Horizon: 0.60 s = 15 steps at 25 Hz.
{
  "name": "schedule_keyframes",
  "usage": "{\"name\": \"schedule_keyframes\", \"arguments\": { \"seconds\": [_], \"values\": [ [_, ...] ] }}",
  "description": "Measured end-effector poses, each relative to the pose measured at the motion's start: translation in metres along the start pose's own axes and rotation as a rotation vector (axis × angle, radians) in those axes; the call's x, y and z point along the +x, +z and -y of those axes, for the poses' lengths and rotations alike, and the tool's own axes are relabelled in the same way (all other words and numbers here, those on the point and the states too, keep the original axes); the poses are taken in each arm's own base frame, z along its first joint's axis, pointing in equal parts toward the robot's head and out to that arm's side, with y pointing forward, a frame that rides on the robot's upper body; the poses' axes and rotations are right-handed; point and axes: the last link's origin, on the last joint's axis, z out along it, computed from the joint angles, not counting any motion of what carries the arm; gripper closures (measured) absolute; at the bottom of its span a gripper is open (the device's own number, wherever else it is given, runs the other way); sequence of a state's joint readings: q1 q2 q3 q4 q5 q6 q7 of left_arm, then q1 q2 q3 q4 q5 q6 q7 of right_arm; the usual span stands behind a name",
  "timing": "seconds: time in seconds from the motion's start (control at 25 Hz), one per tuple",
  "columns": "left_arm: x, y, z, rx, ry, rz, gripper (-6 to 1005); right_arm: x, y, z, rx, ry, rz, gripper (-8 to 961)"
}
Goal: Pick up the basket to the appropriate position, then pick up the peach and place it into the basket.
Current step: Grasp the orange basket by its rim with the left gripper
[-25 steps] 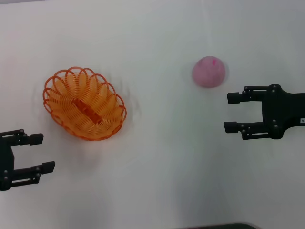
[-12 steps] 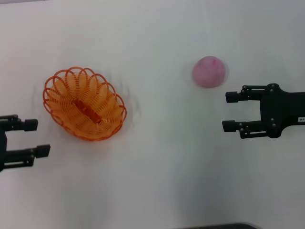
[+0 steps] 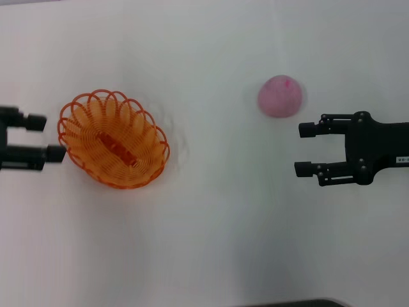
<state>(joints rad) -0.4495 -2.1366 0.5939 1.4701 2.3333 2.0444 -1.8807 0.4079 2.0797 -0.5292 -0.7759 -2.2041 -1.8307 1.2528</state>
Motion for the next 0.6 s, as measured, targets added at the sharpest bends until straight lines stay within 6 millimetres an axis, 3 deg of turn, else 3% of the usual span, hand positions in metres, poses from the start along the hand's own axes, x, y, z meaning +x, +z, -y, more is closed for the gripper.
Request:
{"name": "schedule_keyframes", "arguments": {
  "seconds": [0.32, 0.6],
  "values": [
    [0.051, 0.003, 0.010, 0.125, 0.007, 0.118, 281, 0.000, 0.001, 0.000, -0.002, -0.023, 0.004, 149],
    [0.083, 0.023, 0.032, 0.265, -0.023, 0.205, 282, 0.002, 0.003, -0.002, -0.008, -0.044, 0.007, 150]
  ]
}}
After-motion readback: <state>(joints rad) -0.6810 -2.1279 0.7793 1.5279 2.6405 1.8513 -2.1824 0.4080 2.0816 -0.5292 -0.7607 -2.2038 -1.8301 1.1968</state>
